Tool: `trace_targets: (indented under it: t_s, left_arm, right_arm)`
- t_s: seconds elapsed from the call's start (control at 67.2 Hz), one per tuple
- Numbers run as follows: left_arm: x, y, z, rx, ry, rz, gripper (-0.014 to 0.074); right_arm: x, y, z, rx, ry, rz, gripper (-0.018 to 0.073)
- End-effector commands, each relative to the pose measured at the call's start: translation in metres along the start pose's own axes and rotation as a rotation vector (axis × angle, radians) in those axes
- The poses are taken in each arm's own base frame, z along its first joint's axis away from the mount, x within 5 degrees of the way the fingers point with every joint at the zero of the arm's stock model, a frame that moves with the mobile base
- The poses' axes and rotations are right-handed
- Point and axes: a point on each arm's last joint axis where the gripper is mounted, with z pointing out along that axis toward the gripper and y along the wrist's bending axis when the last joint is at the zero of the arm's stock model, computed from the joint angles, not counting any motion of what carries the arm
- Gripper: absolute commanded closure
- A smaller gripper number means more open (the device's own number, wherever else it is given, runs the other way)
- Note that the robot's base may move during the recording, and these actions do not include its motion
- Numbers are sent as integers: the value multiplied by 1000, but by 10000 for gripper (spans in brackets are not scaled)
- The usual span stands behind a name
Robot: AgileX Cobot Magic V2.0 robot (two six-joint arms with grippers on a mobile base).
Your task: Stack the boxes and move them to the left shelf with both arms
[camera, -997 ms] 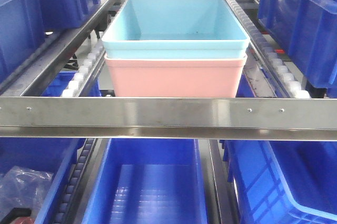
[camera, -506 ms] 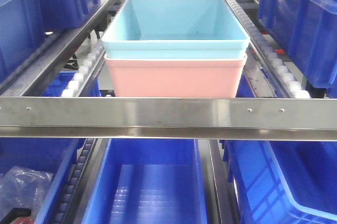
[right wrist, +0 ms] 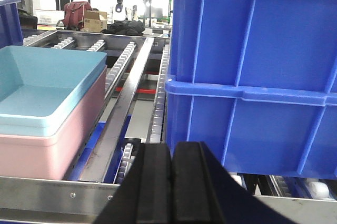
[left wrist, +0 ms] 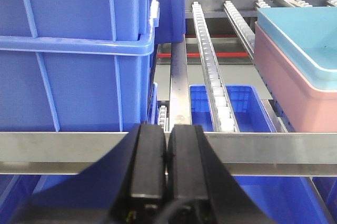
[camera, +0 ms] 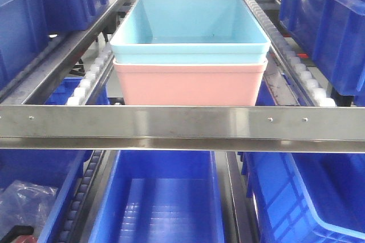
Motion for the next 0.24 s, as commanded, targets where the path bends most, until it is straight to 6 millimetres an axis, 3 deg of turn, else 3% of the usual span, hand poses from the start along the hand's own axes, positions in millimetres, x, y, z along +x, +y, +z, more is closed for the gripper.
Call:
trace_targets:
  t_s: [0.0,0.223]
  left_arm:
    - [2,-1,-1,8,-66,-9,599]
    - [2,-1,-1,8,-66,-9,599]
  right_arm:
    - [-15,0,-2,5,-123,-16,511]
    - [-15,0,-2,5,-123,-16,511]
